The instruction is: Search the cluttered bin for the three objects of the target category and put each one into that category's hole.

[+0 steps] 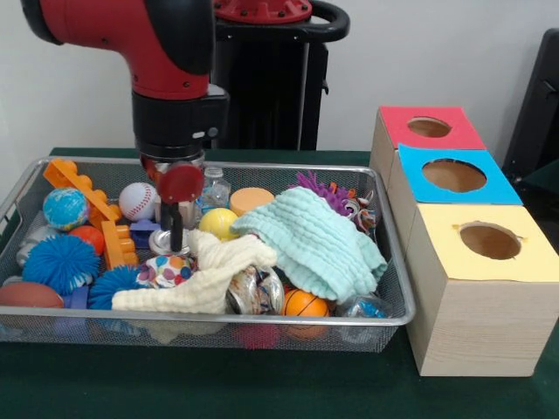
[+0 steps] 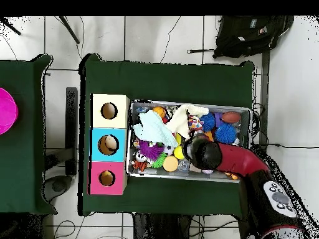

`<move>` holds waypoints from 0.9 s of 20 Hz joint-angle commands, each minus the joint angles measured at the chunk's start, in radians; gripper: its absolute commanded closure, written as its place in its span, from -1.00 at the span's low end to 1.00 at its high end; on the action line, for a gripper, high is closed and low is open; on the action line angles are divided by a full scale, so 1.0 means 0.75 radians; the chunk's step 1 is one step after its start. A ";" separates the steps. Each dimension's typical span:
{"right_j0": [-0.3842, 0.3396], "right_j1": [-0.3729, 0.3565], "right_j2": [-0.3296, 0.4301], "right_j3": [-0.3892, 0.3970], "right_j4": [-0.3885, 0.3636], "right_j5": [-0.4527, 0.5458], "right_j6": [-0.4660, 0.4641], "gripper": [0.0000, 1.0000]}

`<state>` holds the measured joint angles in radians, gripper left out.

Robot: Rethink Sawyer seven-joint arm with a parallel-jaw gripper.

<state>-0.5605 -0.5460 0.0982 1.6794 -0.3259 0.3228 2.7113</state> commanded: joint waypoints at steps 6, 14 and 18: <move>-0.086 -0.032 0.058 -0.007 -0.292 0.219 -0.386 -1.00; -0.153 0.013 0.150 0.001 -0.313 0.233 -0.338 -1.00; -0.176 0.037 0.184 0.020 -0.294 0.214 -0.305 -1.00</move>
<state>-0.6629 -0.5665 0.1155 1.6795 -0.5040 0.4059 2.7113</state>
